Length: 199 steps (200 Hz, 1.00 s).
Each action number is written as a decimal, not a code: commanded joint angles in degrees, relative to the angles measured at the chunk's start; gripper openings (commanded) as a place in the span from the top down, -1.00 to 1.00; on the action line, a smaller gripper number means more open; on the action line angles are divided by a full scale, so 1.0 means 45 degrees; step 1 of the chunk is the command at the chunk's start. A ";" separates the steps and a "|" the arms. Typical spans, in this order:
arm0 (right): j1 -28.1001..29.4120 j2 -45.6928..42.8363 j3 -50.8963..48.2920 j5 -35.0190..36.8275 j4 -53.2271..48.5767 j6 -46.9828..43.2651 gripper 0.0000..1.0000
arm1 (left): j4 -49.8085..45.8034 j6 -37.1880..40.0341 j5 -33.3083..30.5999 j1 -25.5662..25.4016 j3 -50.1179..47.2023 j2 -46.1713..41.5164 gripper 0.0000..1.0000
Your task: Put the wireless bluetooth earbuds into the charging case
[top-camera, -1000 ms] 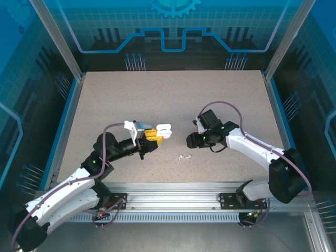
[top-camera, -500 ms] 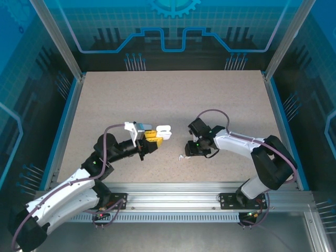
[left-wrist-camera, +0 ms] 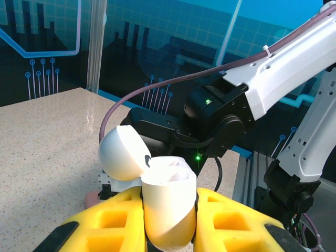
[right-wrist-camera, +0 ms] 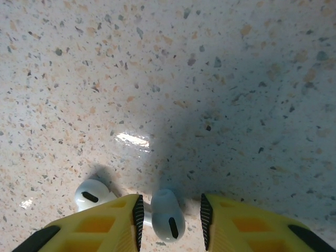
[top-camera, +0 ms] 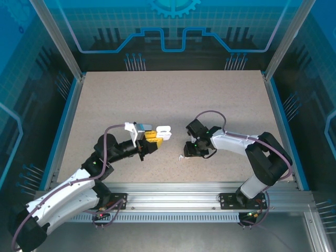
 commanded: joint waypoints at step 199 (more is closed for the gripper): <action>0.0955 0.0487 0.0650 0.0852 -0.0753 0.0075 0.34 | 0.0366 0.0171 -0.0241 -0.0109 -0.0159 -0.0042 0.94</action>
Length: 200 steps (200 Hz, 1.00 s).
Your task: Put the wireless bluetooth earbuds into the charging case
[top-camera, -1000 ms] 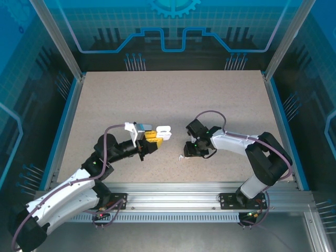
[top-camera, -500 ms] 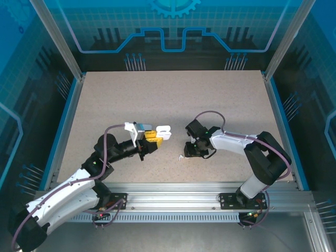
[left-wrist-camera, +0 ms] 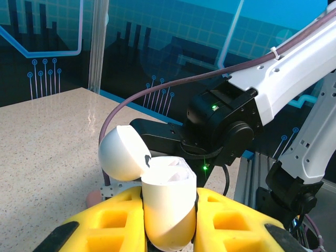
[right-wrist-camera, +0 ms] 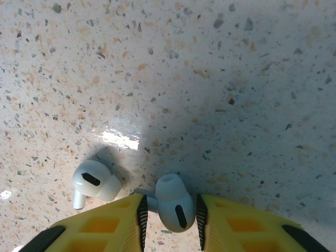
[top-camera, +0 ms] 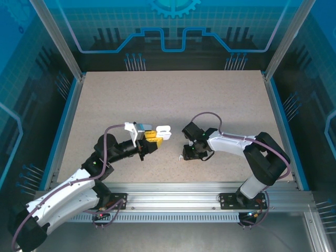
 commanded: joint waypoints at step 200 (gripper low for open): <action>0.0274 0.0989 0.0969 0.0547 -0.0581 -0.0505 0.57 | 0.0267 0.0230 -0.0178 -0.0115 0.0022 0.0099 0.93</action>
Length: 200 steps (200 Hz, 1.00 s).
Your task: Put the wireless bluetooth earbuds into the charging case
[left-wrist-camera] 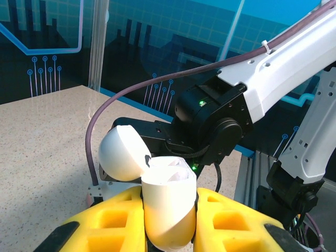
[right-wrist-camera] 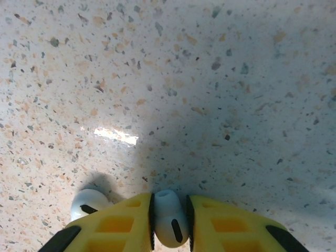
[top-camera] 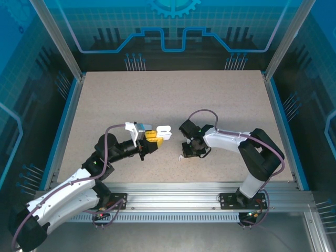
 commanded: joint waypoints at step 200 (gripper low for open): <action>0.0567 -1.0509 0.0801 0.2262 0.0092 -1.2032 0.63 | 0.2258 -0.1197 0.1331 -0.0134 0.0526 0.2559 0.93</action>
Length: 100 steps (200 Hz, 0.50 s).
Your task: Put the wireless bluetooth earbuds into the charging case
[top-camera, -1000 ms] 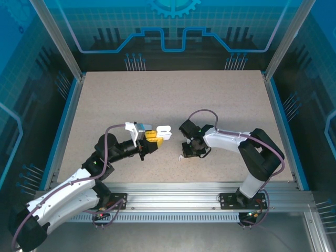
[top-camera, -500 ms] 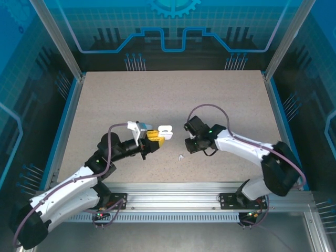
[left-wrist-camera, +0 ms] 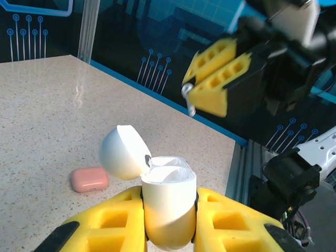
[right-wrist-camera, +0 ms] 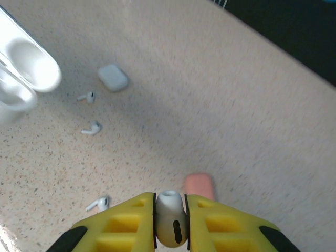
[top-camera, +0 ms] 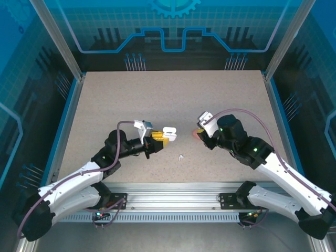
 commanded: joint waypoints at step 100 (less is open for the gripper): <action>0.3497 0.1270 0.2397 0.2019 -0.0032 -0.5639 0.63 | 0.1665 -0.0676 0.1686 -0.0157 0.0911 0.0953 0.94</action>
